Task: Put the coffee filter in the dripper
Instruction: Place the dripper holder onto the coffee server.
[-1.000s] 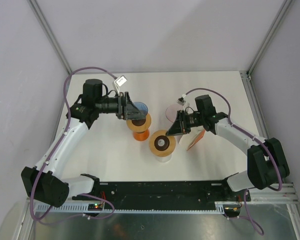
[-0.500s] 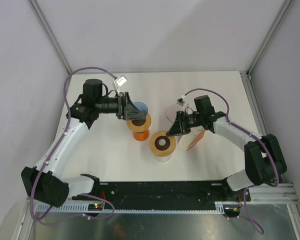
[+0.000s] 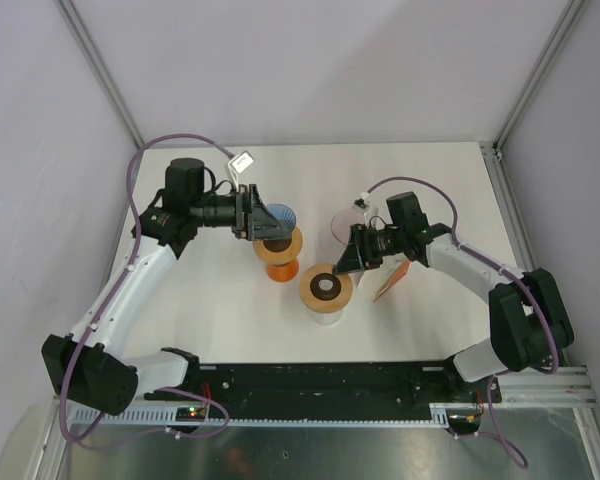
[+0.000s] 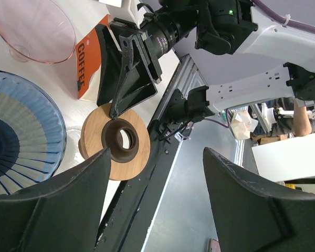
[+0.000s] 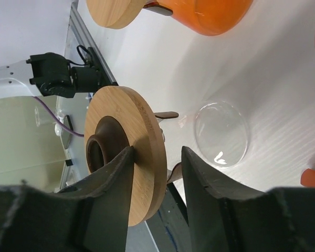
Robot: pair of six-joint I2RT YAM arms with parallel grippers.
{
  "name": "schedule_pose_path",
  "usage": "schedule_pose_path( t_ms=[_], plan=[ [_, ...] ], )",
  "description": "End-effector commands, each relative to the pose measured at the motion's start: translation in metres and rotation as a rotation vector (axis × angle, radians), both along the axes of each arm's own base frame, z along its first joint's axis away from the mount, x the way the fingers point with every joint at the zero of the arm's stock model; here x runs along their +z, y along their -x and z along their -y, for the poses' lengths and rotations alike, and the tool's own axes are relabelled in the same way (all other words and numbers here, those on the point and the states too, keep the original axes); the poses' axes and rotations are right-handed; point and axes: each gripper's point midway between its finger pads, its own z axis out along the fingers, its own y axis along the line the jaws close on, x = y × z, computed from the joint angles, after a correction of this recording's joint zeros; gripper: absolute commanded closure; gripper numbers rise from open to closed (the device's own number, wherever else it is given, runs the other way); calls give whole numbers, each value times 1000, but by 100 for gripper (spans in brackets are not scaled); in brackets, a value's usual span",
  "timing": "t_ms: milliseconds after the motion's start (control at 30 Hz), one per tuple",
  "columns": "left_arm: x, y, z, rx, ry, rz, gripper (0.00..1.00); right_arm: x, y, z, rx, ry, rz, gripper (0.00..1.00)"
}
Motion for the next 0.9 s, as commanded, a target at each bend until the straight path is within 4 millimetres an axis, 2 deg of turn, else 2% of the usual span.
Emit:
schedule_pose_path(
  t_ms=[0, 167, 333, 600, 700, 767, 867],
  plan=[
    [25, 8, -2, -28, 34, 82, 25, 1, -7, 2, -31, 40, 76, 54],
    [25, 8, -2, -30, 33, 81, 25, 13, -7, 5, -39, 39, 123, 45],
    [28, 10, -1, -38, 40, 84, 25, 26, -9, 10, -58, 39, 165, 41],
    [27, 5, -3, -15, 22, 111, 25, 73, -23, 20, -121, 64, 311, 36],
    [27, -1, -7, 15, -15, 167, 24, 91, -31, 33, -194, 113, 380, 33],
    [26, -11, -12, 55, -63, 226, 23, 102, -43, 49, -284, 180, 438, 31],
    [16, -34, -27, 163, -185, 315, 21, 110, -66, 83, -452, 321, 505, 22]
  ],
)
